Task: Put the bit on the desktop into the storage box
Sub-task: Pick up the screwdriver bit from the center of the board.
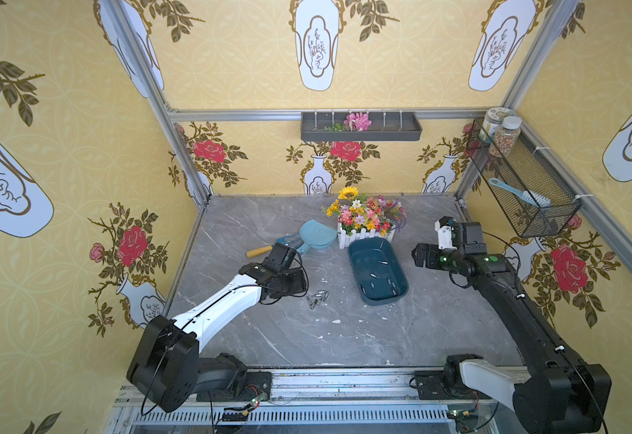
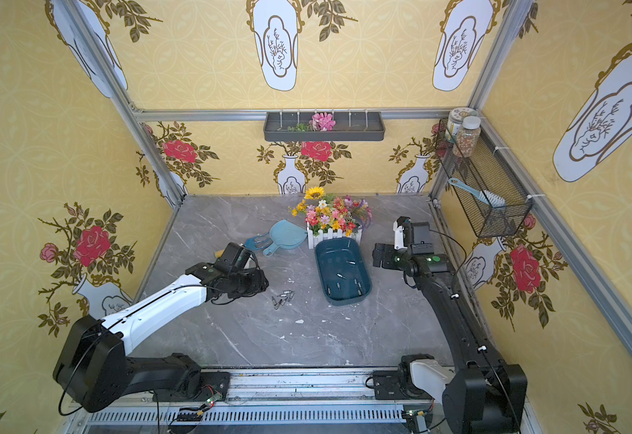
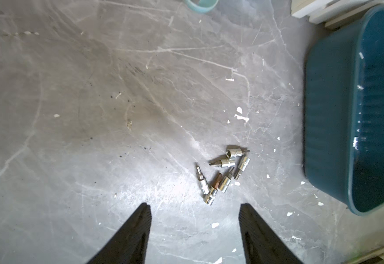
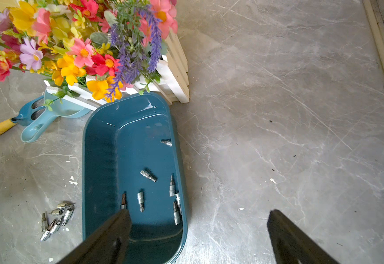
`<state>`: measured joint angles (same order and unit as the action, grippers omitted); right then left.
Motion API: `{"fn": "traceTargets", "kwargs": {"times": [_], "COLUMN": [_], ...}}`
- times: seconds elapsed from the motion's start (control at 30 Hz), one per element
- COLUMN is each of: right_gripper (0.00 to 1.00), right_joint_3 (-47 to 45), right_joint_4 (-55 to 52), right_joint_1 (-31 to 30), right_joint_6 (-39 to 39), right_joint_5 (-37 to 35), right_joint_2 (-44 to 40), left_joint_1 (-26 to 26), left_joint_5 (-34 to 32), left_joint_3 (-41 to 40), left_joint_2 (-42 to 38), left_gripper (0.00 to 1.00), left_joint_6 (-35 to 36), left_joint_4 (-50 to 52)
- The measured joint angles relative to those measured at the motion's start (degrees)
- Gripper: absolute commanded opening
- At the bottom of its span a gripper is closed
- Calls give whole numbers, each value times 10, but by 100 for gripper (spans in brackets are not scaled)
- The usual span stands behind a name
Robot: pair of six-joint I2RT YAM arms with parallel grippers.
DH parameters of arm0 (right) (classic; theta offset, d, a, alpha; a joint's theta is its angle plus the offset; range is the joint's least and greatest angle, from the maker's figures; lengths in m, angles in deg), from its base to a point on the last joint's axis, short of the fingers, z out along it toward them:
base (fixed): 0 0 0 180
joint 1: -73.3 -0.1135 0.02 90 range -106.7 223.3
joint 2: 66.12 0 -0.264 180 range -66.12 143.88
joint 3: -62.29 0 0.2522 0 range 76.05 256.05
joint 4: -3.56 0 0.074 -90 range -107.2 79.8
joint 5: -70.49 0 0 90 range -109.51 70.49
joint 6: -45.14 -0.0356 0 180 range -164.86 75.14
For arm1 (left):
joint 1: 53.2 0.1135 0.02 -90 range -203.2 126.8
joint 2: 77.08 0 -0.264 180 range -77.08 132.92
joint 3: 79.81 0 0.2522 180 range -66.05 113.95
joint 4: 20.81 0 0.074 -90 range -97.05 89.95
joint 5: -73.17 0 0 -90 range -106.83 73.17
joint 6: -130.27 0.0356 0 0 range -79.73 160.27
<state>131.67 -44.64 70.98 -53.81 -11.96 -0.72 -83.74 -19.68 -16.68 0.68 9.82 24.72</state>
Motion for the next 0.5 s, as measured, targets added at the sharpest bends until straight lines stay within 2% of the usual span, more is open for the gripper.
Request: {"fn": "traceTargets", "kwargs": {"times": [0.2,0.5], "right_gripper": [97,97], "right_joint_3": [0,0], "right_joint_4": [-1,-1], "right_joint_1": [0,0], "right_joint_6": [0,0], "right_joint_5": [0,-1], "right_joint_2": [2,2], "left_joint_1": [-24,-39], "left_joint_5": [-4,-4], "left_joint_3": [33,61], "left_joint_2": [74,141], "left_gripper": [52,43], "left_joint_6": [0,0], "left_joint_4": [20,34]}}
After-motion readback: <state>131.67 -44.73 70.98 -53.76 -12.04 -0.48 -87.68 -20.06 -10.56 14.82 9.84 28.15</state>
